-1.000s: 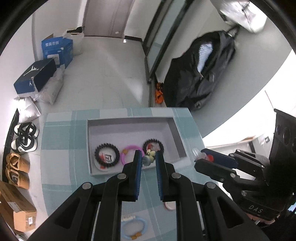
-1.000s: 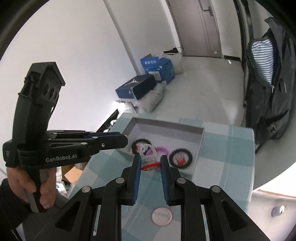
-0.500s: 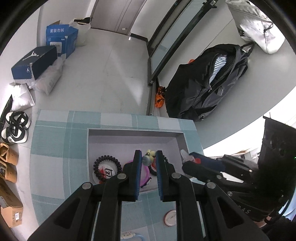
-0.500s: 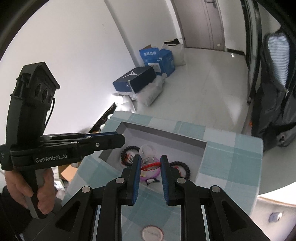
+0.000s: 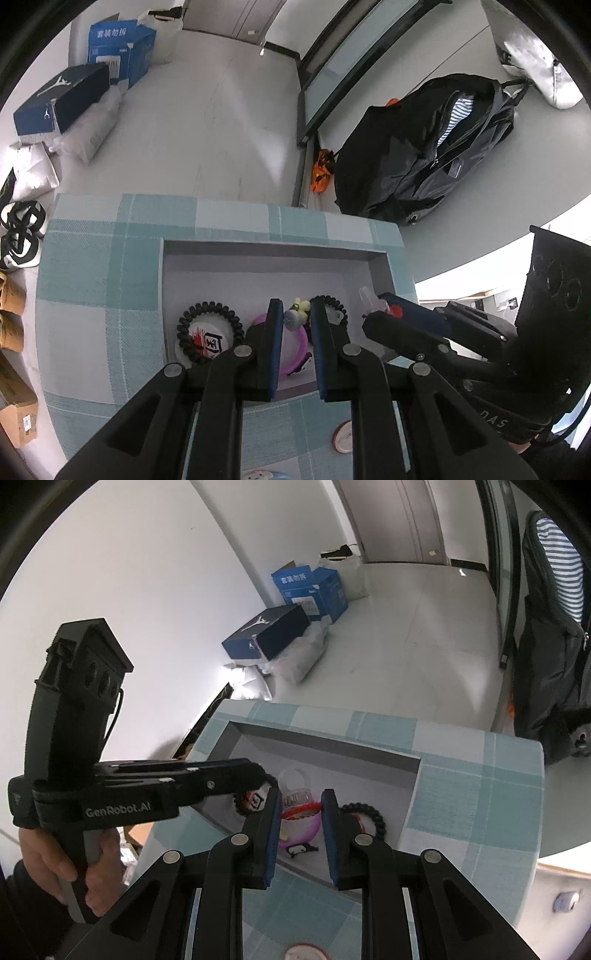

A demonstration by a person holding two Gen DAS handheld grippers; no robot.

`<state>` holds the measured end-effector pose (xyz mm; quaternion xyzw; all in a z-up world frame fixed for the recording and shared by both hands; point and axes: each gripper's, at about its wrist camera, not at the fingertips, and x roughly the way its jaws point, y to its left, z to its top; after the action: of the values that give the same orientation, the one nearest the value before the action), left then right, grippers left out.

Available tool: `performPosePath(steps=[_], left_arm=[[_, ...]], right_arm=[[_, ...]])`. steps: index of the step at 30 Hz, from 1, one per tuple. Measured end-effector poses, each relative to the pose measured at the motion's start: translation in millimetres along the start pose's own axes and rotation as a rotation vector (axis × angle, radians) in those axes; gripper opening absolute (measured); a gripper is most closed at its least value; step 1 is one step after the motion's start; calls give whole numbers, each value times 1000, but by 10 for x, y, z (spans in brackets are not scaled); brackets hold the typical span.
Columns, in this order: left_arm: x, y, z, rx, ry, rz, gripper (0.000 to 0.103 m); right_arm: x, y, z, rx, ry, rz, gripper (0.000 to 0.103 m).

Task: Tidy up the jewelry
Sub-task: 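Carry the earring and clear ring into the grey box and open both grippers, then move both grippers back over the light-blue bangle and red-white badge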

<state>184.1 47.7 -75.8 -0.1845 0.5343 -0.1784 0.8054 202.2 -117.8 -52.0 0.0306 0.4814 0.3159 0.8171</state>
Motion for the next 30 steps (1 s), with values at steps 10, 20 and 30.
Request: performPosePath(steps=[10,20,30], left_arm=[[-3,29,59,-57,4,-83,15],[-166,86,82,-110,-60,-65,67],[-277,85,27,-110,-104,-1,67]], right_arm=[[8,-84,46,58,4,26,23],[-205,-174,52,113,-70,48,69],[-315,-185,-3,115,-94,-4,84]])
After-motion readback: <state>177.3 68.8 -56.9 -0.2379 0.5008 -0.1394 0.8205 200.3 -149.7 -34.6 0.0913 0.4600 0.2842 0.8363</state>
